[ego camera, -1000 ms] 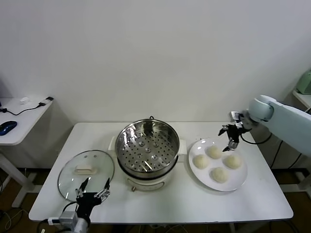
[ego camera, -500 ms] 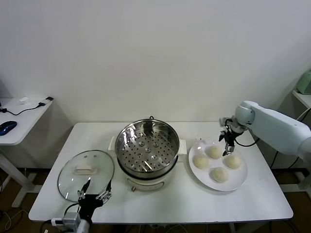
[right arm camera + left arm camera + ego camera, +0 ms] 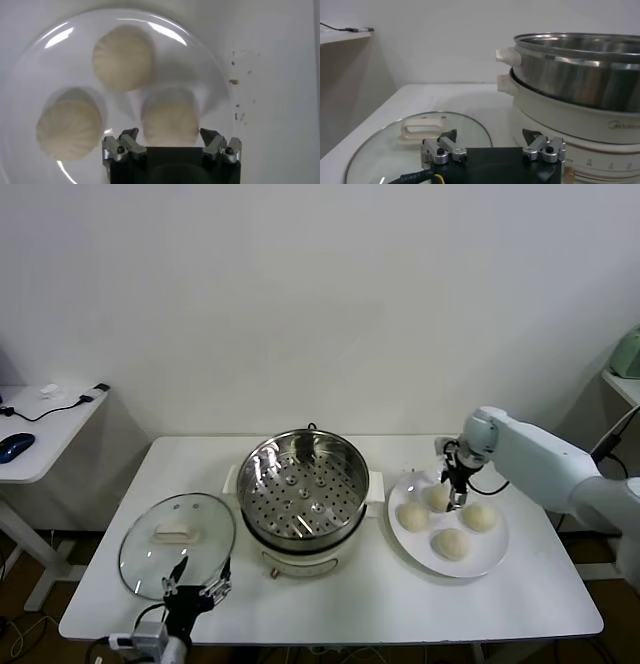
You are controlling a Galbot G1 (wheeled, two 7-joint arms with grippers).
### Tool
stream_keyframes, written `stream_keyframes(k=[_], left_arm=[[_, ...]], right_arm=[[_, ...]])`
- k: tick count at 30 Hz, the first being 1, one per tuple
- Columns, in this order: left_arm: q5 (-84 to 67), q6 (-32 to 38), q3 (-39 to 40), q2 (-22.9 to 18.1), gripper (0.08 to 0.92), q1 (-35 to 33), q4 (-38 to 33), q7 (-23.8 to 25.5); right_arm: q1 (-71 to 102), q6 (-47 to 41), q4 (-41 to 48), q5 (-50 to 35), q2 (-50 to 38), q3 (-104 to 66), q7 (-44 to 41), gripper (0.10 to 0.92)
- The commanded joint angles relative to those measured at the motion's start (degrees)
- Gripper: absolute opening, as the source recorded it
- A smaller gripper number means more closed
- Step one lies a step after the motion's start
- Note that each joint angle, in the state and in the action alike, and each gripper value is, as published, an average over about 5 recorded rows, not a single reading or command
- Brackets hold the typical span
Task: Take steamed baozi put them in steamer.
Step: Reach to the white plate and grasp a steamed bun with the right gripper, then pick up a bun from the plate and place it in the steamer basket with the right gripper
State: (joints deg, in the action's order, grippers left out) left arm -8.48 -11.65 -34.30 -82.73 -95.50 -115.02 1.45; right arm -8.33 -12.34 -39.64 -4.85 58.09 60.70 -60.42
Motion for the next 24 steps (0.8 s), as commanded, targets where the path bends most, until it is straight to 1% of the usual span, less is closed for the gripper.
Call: stream_keyframes(k=[1,5,9,13,17,20,24], left_arm=[[0.06,0.03,0.06,0.00,0.823,0.04,0.17,-0.04],[0.22,0.07,0.10,0.13,0.823,-0.06,0.15,-0.08],[0.65,0.13,0.23,0.08,0.823,-0.30,-0.15,-0.08],[1.33,0.36,0.48,-0.09,0.823,-0.66,-0.48,-0.06],[1.89,0.68,0.69,-0.08,0.823,-1.19,-0.93,-0.03],[2.10,0.74,0.75,0.05,0.823,-1.40,-1.26,-0.01],[2.25,0.68,0.79,0.39,0.823,-1.43,-1.64,-0.01]], right_arm=[[1.49,-0.38,2.36,2.24,1.82,-1.94,1.49,0.757],[1.06,-0.36,0.55,0.83,0.84,-1.86,1.03,0.672],[-1.00,-0.10,-2.82,-1.00,-0.77,-1.30,0.35,0.642],[-7.57,0.07,-8.93,-4.18,-3.53,3.08,-0.41,0.630],[-19.17,1.48,-16.27,-9.53,-5.80,12.89,-1.72,0.628],[-29.70,4.04,-21.65,-13.90,-5.35,19.49,-2.90,0.630],[-41.90,9.86,-28.05,-19.05,-1.82,25.83,-4.03,0.633]])
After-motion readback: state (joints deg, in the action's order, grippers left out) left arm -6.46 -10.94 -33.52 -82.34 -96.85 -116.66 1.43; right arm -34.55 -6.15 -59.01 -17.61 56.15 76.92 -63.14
